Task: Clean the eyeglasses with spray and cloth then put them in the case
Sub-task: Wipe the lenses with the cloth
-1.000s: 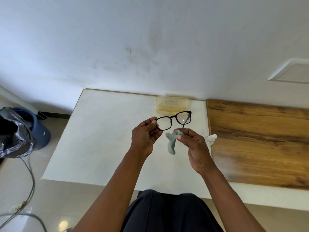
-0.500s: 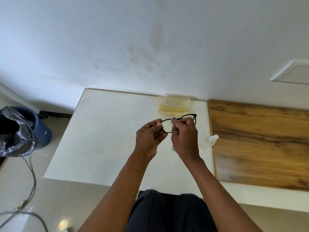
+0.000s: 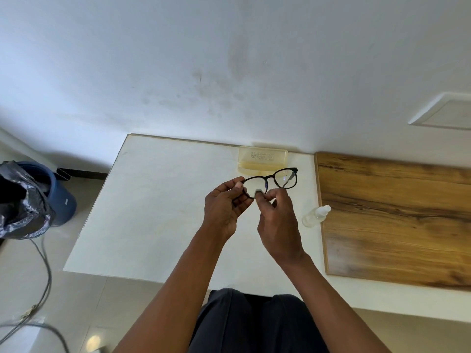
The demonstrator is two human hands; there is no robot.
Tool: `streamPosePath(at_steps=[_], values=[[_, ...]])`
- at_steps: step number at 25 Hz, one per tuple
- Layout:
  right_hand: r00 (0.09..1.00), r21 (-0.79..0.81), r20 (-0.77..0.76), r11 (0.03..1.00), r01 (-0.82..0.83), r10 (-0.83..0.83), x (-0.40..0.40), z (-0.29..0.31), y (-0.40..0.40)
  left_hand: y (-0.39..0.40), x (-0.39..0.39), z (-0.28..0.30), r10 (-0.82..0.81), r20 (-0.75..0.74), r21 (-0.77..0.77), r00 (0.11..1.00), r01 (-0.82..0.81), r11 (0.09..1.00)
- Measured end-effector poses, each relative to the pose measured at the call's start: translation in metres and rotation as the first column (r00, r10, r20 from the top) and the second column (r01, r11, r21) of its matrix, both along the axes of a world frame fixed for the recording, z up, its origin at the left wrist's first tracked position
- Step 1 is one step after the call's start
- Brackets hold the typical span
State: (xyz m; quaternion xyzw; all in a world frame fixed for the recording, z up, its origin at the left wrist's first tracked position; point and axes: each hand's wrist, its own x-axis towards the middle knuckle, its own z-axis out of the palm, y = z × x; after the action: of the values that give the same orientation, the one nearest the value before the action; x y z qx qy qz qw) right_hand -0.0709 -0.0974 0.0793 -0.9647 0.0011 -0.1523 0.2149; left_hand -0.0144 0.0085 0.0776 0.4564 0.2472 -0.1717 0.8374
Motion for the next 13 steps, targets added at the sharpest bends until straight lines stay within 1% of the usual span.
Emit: streamPosePath(at_steps=[3,7,13], values=[[0.998,0.005,0.039,0.999,0.054,-0.054,0.006,0.002,-0.008,0.000,-0.001,0.000,-0.022,0.005,0.008,1.000,0.021,1.000],[0.998,0.008,0.018,0.999,0.052,-0.052,0.020,0.006,-0.003,-0.002,-0.002,0.002,-0.028,0.006,-0.002,1.000,0.028,1.000],[0.994,-0.041,-0.061,0.994,-0.097,0.094,0.011,0.000,0.008,-0.003,-0.003,0.002,-0.016,0.025,-0.001,1.000,0.016,1.000]])
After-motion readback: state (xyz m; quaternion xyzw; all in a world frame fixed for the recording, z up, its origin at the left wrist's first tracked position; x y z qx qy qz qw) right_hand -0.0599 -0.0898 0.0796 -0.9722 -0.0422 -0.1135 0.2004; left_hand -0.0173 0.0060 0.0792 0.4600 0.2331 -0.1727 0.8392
